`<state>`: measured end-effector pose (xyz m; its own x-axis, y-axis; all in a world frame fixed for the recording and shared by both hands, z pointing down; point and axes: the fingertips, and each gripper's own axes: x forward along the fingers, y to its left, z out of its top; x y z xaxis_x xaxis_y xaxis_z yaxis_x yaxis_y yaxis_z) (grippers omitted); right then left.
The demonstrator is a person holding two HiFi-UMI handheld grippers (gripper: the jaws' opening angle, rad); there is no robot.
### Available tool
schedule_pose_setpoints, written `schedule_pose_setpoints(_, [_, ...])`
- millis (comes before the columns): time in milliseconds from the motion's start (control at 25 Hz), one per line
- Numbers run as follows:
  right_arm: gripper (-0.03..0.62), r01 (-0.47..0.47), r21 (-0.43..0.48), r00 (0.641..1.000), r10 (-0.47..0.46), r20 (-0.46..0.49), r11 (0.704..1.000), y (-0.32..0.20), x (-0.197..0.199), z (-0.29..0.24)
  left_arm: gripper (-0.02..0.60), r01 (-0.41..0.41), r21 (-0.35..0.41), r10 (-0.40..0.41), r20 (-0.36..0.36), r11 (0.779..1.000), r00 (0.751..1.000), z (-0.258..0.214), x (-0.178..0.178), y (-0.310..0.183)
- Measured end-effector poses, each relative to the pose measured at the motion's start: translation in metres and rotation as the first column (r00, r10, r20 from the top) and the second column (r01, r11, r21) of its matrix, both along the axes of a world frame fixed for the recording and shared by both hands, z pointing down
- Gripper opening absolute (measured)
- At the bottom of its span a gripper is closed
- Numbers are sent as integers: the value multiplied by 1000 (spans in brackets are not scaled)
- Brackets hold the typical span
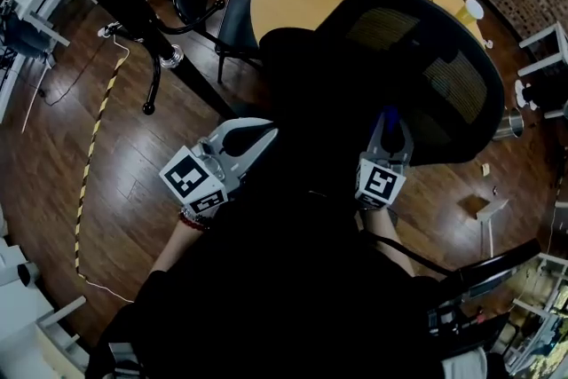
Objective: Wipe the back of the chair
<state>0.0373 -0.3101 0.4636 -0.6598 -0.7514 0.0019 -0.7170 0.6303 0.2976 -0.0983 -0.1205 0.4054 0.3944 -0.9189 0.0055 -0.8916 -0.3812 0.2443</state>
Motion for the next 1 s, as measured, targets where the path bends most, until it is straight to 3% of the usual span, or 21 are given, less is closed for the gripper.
schedule_pose_setpoints(120, [34, 124, 42, 990, -120, -75, 991, 16, -53, 7, 6, -11, -2, 11, 10, 1000, 1000, 0, 3, 4])
schedule_pose_setpoints(360, [34, 208, -6, 973, -207, -102, 978, 39, -135, 14, 6, 4, 10, -5, 20, 1000, 1000, -4, -4, 15])
schedule_pose_setpoints(680, [34, 363, -83, 905, -372, -208, 928, 77, -227, 30, 6, 53, 40, -53, -3, 998, 999, -7, -18, 27])
schedule_pose_setpoints(880, [35, 398, -220, 891, -433, -140, 891, 94, -255, 37, 6, 76, 46, -76, 0, 996, 997, -8, -32, 40])
schedule_pose_setpoints(1000, [35, 454, -310, 873, -487, -33, 835, 104, -257, 37, 6, 67, 43, -67, 6, 997, 998, -8, -35, 45])
